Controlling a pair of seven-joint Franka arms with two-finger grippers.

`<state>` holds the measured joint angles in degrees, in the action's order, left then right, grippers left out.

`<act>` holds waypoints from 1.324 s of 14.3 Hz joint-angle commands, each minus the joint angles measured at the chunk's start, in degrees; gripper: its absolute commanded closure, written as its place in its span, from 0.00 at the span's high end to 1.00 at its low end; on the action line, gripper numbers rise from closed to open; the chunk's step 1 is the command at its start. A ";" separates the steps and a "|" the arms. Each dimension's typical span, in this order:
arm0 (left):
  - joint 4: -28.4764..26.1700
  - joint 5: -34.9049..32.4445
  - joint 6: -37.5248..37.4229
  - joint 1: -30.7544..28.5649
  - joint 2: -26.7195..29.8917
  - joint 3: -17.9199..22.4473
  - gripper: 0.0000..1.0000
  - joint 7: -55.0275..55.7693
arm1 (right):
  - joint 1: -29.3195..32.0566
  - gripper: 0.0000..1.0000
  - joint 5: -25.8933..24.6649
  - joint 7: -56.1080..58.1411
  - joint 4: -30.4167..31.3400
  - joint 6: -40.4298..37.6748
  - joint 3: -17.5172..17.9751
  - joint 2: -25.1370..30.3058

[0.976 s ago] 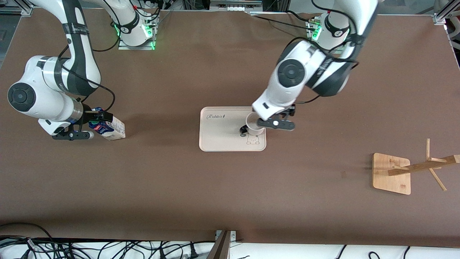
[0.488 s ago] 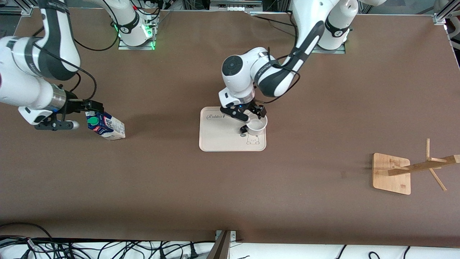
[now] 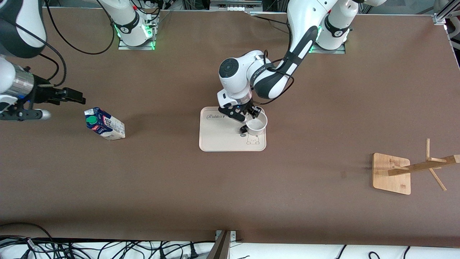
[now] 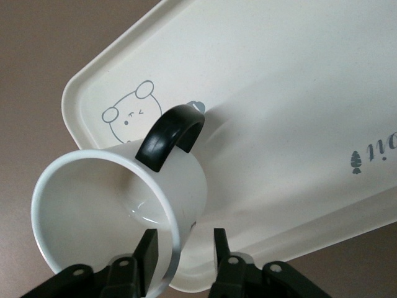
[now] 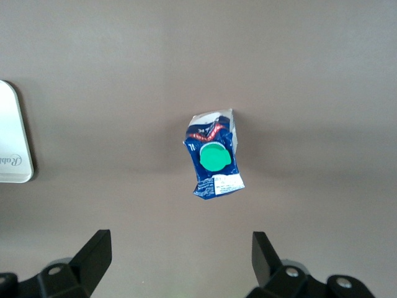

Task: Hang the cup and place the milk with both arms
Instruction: 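Release the carton while the left gripper grasps the mug rim, then carry the white mug with the left gripper to the wooden stand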

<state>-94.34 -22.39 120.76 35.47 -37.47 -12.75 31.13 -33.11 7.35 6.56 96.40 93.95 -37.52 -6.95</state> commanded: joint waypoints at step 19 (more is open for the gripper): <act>18.66 13.50 -26.27 -28.41 16.11 0.01 0.00 -4.94 | 30.13 1.00 -15.15 5.12 -12.99 -4.30 32.95 -1.13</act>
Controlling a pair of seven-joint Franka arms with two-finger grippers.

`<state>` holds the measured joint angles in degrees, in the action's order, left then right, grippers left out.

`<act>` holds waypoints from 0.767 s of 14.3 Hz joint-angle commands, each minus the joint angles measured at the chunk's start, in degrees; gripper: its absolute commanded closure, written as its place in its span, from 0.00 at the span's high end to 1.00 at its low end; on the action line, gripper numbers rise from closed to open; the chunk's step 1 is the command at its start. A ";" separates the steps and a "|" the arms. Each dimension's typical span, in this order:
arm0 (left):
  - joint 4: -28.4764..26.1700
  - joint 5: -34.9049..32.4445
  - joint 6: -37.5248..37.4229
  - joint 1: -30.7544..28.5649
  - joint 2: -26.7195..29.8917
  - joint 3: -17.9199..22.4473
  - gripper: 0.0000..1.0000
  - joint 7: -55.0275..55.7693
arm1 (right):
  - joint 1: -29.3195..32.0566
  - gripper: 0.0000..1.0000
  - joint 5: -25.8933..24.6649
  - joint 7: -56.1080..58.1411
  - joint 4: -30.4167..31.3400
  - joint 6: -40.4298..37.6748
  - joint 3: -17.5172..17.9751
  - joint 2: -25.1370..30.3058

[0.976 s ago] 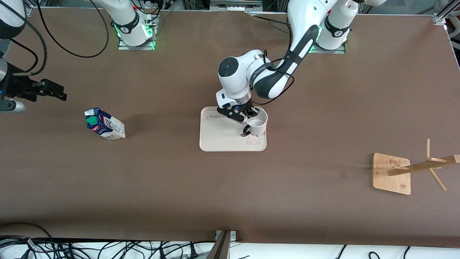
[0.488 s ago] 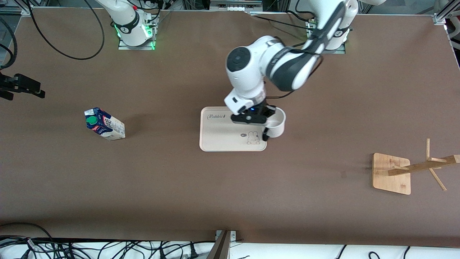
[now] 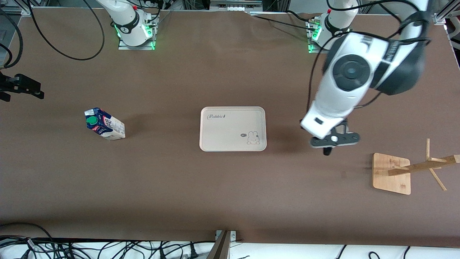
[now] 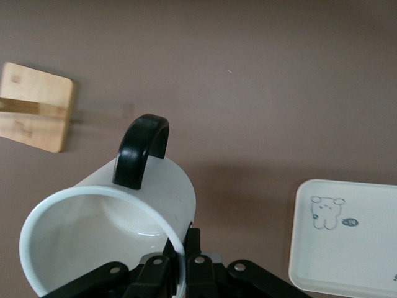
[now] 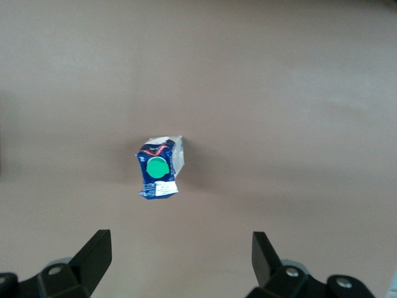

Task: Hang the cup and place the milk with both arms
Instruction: 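Carry the white mug with the left gripper to the wooden stand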

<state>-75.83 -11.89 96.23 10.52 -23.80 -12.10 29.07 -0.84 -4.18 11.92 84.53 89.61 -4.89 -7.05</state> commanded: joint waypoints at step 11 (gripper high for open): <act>0.33 11.89 -3.86 -21.32 3.41 -0.29 0.00 -19.65 | -0.83 1.00 -2.15 -7.70 3.80 4.17 1.19 3.26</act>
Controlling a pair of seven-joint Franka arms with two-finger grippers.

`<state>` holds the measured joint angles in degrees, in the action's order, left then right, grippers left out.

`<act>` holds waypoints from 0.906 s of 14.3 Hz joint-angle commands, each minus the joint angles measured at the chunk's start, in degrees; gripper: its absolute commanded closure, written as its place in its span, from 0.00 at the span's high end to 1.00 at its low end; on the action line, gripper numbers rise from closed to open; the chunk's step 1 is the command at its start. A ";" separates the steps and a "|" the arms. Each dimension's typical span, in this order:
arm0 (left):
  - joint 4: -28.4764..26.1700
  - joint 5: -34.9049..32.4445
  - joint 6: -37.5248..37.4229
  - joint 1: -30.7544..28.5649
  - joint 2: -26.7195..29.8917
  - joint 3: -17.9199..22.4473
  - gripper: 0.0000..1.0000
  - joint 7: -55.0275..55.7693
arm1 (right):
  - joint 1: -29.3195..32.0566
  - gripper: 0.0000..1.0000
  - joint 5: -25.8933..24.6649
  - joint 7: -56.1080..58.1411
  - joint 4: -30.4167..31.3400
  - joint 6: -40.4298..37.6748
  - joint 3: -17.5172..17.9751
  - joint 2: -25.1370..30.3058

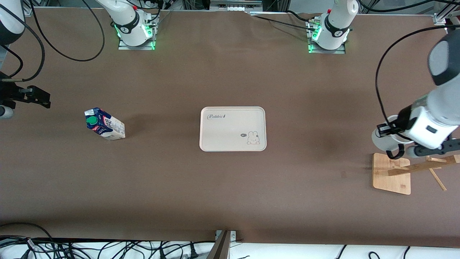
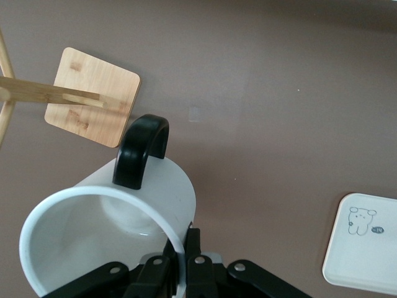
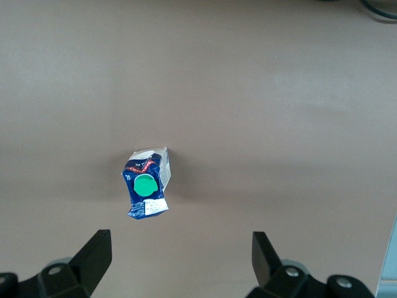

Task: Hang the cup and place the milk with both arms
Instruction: 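Carry the white mug with the left gripper to the wooden stand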

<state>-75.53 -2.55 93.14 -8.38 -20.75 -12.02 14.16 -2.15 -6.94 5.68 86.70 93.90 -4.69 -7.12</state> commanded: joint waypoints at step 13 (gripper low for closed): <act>2.14 4.57 -0.32 -9.72 -3.60 -0.02 0.00 -15.56 | 2.59 1.00 3.16 -1.38 0.67 -2.32 1.00 3.52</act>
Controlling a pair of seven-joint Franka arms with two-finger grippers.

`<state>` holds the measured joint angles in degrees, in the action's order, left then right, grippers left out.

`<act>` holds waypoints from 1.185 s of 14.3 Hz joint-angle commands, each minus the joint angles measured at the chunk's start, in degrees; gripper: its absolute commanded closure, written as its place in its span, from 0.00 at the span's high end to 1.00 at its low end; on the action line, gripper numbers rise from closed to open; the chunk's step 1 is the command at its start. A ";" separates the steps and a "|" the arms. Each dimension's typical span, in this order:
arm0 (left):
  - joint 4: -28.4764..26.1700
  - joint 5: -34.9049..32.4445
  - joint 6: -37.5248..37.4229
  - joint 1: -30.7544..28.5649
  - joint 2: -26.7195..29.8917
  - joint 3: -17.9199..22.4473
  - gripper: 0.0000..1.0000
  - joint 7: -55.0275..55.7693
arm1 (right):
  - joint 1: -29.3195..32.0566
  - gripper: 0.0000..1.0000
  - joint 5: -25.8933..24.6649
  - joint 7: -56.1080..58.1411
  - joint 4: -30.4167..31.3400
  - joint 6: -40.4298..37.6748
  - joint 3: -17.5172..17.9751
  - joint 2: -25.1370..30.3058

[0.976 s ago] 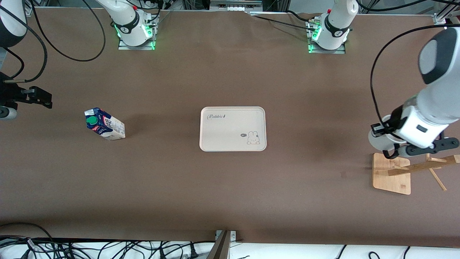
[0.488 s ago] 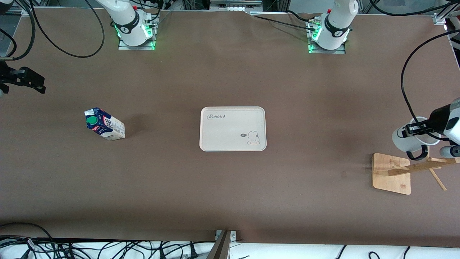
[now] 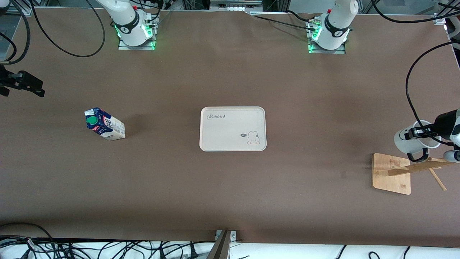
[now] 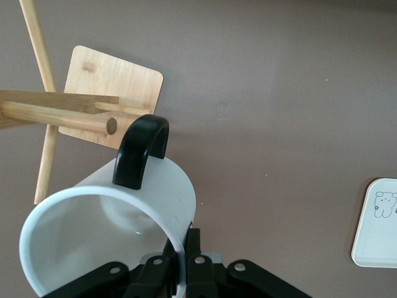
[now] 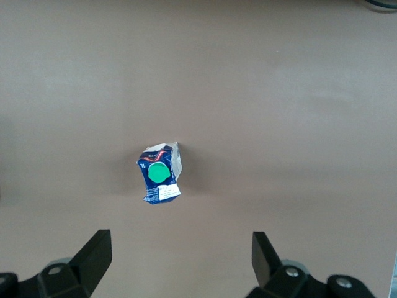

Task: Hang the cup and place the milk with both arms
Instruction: 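Carry the white mug with the left gripper to the wooden stand, then hang the mug handle on a stand peg with the left gripper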

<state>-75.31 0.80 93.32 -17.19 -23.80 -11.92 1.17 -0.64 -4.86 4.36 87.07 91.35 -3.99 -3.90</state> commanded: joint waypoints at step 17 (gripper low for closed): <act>4.55 -0.72 -0.51 -1.00 -1.94 -0.03 0.00 -4.33 | 4.51 1.00 3.10 0.21 -1.82 -1.70 0.29 -1.28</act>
<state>-73.12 0.73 93.29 -17.76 -24.00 -11.97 -0.66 2.29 -2.70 4.38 86.25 90.56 -5.06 -4.84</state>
